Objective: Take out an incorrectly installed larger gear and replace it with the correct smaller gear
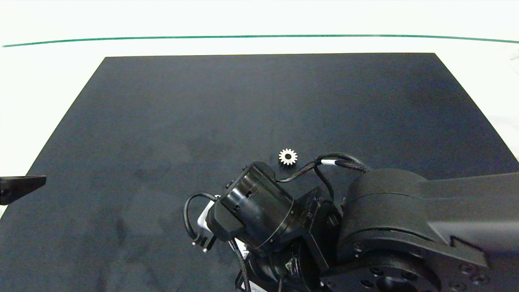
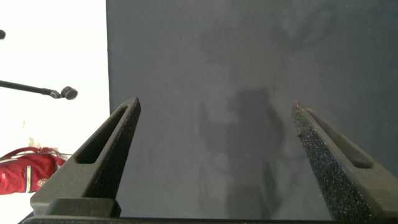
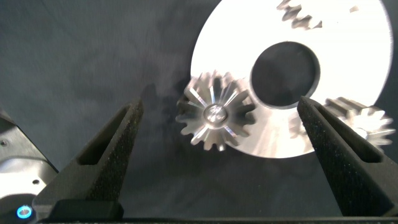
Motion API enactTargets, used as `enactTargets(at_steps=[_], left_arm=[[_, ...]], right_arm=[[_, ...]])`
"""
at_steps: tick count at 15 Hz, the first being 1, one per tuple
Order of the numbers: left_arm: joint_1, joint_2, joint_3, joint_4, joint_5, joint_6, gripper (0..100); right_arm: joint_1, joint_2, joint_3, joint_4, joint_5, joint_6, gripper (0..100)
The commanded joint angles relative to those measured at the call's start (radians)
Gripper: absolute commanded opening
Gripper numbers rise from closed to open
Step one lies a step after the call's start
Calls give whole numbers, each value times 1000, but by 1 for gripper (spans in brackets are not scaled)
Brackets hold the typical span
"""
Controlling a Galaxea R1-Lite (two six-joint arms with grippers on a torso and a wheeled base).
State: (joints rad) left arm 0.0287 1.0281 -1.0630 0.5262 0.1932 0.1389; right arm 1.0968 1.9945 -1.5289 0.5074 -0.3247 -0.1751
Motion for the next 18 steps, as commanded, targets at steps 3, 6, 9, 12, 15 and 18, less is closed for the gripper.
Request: enactTargets(at_steps=[3,6,9,12,15,18], left_arm=[[2,1,0,3,2,8,100],[2,0,1,3,2,8,100],[2,0,1,3,2,8,100],[2,0,1,5,2,8,100],[2,0,0,3,2,10,100],[2,0,1,3,2,8,100]], right_arm=[[-2,10,3,13,-2,0,100],[-3,21,1,11,-2,3,100],[-2,24,0,11,-2,3,95],[-3,30,0,11,-2,2,89],[-3,30,3,13,-4,0,83],[-5,37,3,13,-24,-1,77]])
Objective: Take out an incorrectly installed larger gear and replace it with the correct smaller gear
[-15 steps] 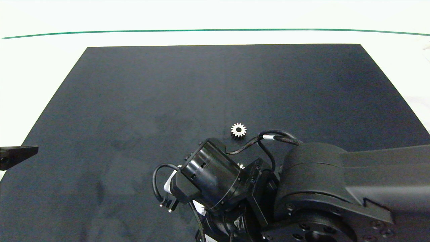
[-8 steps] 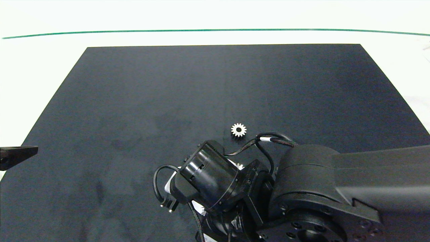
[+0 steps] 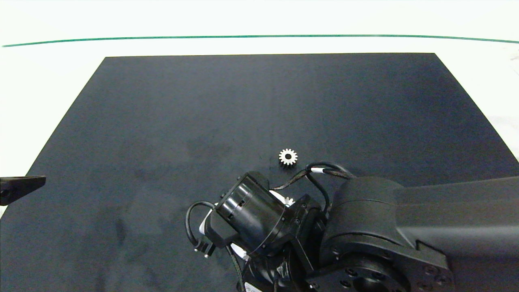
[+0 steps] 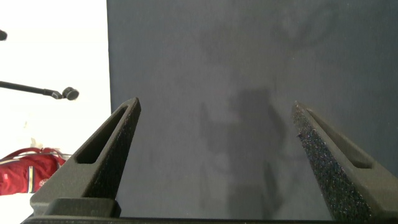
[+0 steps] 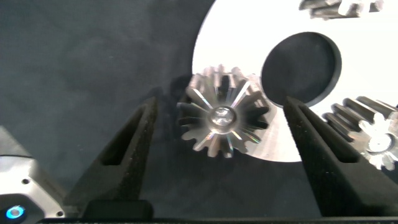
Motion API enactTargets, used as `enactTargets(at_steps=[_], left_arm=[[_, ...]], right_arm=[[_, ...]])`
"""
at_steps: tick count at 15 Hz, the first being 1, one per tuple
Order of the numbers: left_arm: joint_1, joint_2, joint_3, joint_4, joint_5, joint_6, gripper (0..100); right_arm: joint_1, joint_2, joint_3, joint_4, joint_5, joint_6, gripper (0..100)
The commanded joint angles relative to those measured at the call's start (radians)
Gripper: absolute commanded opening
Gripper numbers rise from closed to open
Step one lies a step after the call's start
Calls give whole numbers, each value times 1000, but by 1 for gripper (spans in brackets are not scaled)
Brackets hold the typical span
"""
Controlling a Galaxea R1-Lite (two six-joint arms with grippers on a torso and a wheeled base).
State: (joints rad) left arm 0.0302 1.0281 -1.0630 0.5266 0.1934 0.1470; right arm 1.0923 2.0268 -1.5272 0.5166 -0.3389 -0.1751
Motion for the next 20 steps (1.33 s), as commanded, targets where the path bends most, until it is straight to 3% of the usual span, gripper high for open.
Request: enactTargets(at_steps=[1,8,12,20], left_arm=[[0,0,0,3,1,0,100],[2,1,0,3,1,2,100],[5,1,-2,3,1,2,100],[2,1,0,3,1,2,100]], right_arm=[[0,9,1,3,-14,-1,76],[0,12,-2,5,-20,-4,61],[0,7,-4,10,-23,-37,53],[1,12,4,13,-23,-35,37]])
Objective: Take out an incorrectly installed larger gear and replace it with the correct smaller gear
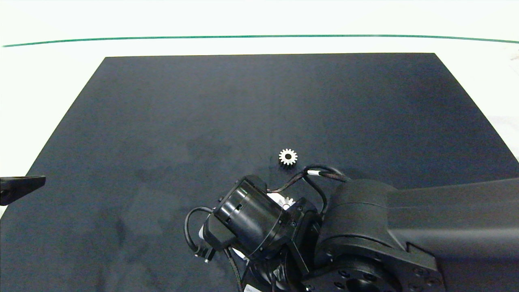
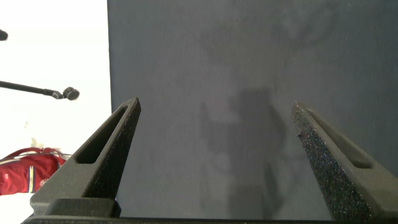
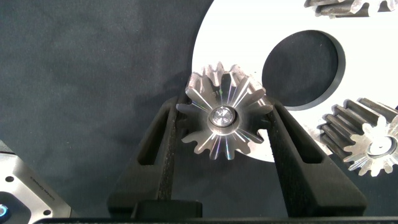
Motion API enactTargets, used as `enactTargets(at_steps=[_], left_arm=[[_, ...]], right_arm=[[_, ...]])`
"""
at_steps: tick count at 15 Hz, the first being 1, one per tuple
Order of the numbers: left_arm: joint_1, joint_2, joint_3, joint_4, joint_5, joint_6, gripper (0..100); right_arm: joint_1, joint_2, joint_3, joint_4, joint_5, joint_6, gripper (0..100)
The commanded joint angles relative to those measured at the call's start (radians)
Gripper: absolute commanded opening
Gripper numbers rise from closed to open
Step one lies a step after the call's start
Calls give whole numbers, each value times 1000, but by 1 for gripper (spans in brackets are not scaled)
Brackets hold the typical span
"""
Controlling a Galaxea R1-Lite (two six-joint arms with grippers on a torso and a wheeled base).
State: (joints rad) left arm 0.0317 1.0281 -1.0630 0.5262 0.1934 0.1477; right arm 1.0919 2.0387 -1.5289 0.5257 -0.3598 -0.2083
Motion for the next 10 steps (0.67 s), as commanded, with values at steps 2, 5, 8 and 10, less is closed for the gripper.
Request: enactTargets(at_steps=[2,5,8,10], left_arm=[[-1,0,0,3,1,1,100],[-3,0,0,5,1,0,100],[-3,1,1,5,1,0,100],[-3,1,1,5,1,0,100]], right_arm=[[3,5,-8,0,-2,10,32],[5,1,-14,2,-2,13,31],[8,-12,-14,3,-2,13,31],[11,-29,-10,5,-2,13,31]])
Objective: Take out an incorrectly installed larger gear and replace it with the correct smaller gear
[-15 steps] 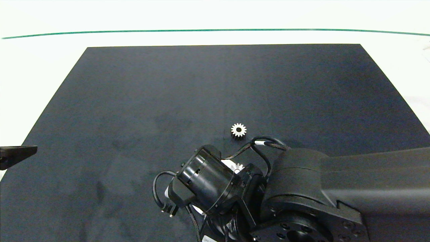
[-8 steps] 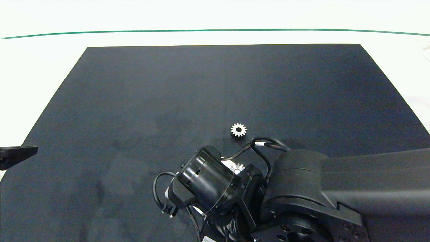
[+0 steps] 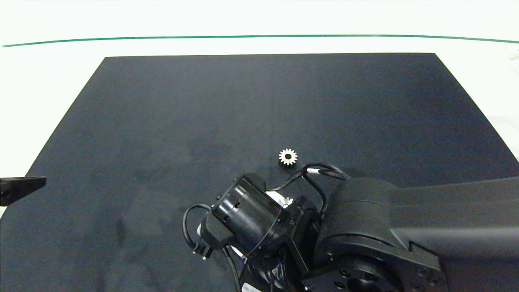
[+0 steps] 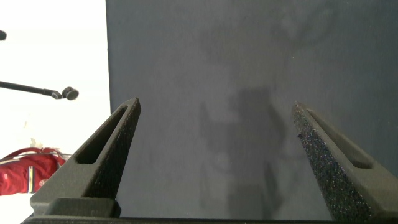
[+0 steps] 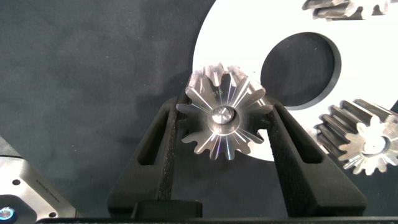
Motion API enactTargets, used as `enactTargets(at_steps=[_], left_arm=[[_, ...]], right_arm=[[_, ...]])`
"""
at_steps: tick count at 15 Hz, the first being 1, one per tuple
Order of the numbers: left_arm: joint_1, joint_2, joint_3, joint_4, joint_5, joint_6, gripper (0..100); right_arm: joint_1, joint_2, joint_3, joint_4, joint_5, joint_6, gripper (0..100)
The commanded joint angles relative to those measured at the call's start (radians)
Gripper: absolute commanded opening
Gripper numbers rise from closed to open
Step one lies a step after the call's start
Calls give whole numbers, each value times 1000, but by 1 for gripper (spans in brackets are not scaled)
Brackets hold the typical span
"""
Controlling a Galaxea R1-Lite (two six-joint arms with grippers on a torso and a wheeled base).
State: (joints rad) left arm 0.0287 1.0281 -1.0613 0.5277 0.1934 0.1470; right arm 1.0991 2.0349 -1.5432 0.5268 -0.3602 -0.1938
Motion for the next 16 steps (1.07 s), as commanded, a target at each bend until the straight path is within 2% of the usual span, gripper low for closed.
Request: enactTargets(at_steps=[1,5,10,14,16], left_arm=[[0,1,0,3,1,0,100],[0,1,1,3,1,0,100],[0,1,1,3,1,0,100],[0,0,1,3,1,0,100],[0,0,1,3,1,0,100]], right_arm=[[5,-36,6,9,-2,-1,31],[13,-97,20,45,-2,1,31],[10,-225,137,48,-2,4,31],[-8,-358,416,28,4,28,31],[-30,-374,500,-59,4,39,31]])
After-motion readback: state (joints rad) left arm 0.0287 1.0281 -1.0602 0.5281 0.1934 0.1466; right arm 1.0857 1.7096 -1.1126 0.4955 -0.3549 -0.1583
